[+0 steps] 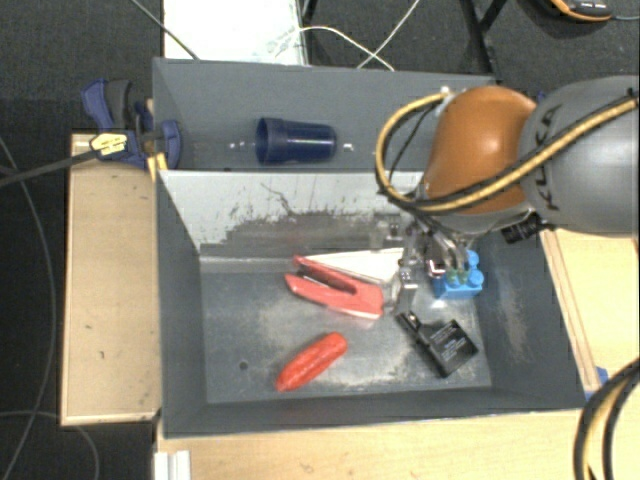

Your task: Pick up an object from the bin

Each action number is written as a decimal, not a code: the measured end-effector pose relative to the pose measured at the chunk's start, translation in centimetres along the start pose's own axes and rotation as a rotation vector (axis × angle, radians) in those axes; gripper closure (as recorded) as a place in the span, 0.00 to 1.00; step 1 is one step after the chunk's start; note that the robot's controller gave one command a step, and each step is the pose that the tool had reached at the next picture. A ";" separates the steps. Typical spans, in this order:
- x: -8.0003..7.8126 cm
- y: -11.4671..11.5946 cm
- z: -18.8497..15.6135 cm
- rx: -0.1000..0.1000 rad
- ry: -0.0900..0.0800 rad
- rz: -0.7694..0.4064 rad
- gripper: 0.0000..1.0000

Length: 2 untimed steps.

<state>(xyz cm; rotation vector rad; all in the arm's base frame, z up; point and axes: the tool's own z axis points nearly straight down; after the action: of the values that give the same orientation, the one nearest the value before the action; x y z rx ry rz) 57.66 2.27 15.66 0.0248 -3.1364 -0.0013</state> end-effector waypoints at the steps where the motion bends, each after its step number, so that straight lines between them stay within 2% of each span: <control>1: -0.1 0.0 -0.5 0.000 -0.008 0.001 0.00; 2: 0.7 3.1 8.5 -0.002 -0.006 -0.060 0.00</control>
Offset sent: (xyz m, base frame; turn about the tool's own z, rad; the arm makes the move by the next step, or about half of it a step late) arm -0.0088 0.0291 -0.0866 -0.0389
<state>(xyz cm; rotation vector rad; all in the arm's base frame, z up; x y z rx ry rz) 56.85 5.35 7.15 0.1188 -3.1404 -0.0054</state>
